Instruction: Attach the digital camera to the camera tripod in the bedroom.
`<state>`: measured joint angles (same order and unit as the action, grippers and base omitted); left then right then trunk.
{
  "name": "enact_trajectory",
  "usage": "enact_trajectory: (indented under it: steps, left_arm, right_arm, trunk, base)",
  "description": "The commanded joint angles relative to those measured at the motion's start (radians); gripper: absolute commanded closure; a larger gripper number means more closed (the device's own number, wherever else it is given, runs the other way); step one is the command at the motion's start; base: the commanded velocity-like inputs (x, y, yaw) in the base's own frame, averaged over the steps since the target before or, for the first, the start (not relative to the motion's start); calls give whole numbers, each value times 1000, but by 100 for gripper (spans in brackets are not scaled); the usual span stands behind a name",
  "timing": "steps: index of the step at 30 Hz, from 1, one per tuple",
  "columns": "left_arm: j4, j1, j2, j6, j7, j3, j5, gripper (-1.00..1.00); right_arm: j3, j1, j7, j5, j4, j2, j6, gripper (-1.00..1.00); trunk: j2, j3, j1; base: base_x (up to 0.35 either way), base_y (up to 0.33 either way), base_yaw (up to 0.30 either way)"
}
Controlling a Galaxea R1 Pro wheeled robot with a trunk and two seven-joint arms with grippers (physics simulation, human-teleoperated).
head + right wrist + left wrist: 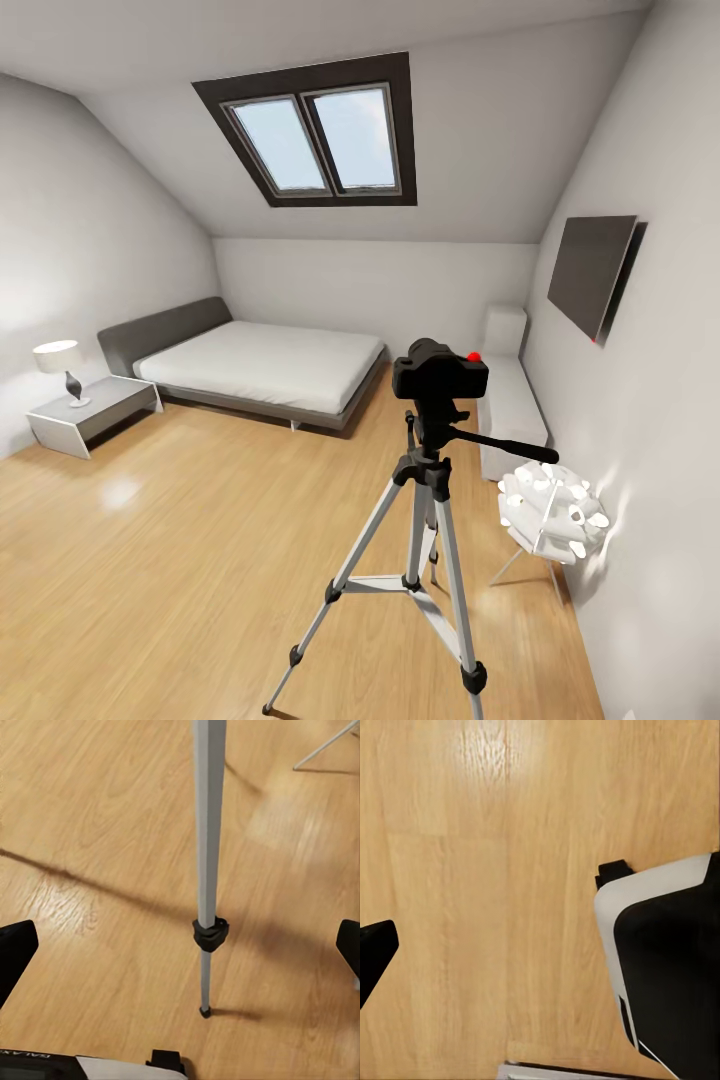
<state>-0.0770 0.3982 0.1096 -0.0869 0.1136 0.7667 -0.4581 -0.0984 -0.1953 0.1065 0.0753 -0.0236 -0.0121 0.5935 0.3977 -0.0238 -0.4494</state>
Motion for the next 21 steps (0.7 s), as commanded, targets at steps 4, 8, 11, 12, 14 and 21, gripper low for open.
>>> enact_trajectory:
  steps: [4,8,11,12,14,21]
  left_arm:
    - [0,1,-24,1,8,8,-10,-100]
    - [1,1,-27,3,8,8,-9,-100]
    - [2,2,-28,4,8,9,-8,-100]
    - [2,2,-28,4,8,9,-8,-100]
    - [2,2,-28,4,8,9,-8,-100]
    - [2,2,-29,4,8,9,-8,-100]
  right_arm:
    - [-6,-1,8,8,0,-5,2,-100]
    - [-6,-1,7,7,-1,-7,2,-100]
    - [-6,-1,7,7,0,-6,2,-100]
    - [-6,-1,7,7,0,-5,2,-100]
    - [-5,-1,7,7,0,-4,2,-100]
    - [-6,-1,7,7,0,-5,2,-100]
  trunk:
    - [2,-2,-1]
    - [2,-2,-1]
    - [2,-2,-1]
    - [2,-2,-1]
    - [2,-2,-1]
    - [2,-2,-1]
  base:
    - [0,0,0]
    - [0,0,0]
    - [0,0,0]
    - [0,0,0]
    - [0,0,0]
    - [0,0,0]
